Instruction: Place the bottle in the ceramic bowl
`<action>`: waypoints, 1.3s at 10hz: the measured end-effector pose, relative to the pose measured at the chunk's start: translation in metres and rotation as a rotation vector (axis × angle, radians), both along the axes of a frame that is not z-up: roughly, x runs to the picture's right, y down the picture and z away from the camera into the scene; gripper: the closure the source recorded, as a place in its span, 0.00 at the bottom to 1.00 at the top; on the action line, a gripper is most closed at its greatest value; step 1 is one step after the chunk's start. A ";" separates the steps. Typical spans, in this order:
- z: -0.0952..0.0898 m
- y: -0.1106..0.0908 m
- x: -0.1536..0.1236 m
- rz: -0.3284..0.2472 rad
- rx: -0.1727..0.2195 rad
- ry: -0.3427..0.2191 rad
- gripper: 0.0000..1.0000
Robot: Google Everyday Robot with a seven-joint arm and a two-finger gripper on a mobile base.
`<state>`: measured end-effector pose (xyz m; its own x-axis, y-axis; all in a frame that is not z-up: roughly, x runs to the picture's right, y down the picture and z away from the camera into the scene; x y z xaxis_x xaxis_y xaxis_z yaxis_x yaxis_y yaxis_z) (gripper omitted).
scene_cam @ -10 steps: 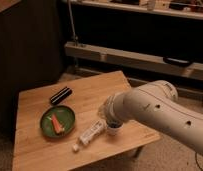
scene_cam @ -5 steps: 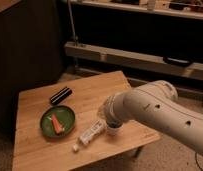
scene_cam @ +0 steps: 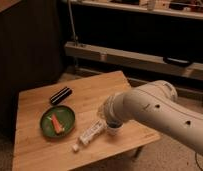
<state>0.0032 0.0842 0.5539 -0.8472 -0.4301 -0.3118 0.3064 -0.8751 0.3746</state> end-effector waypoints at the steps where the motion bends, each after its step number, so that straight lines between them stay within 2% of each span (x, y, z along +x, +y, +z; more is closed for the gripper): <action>1: 0.000 0.000 0.000 0.000 0.000 0.000 0.96; 5: 0.000 0.000 0.000 0.000 0.000 0.000 0.96; 6: -0.001 -0.001 -0.002 -0.012 -0.002 -0.007 0.96; 7: -0.003 -0.003 -0.006 -0.052 0.008 -0.006 0.96; 9: 0.002 -0.010 -0.026 -0.211 0.050 0.002 0.96; 11: 0.019 -0.018 -0.069 -0.444 0.096 0.008 1.00; 12: 0.026 -0.022 -0.085 -0.501 0.105 0.007 0.99; 13: 0.035 -0.027 -0.098 -0.540 0.108 0.014 0.93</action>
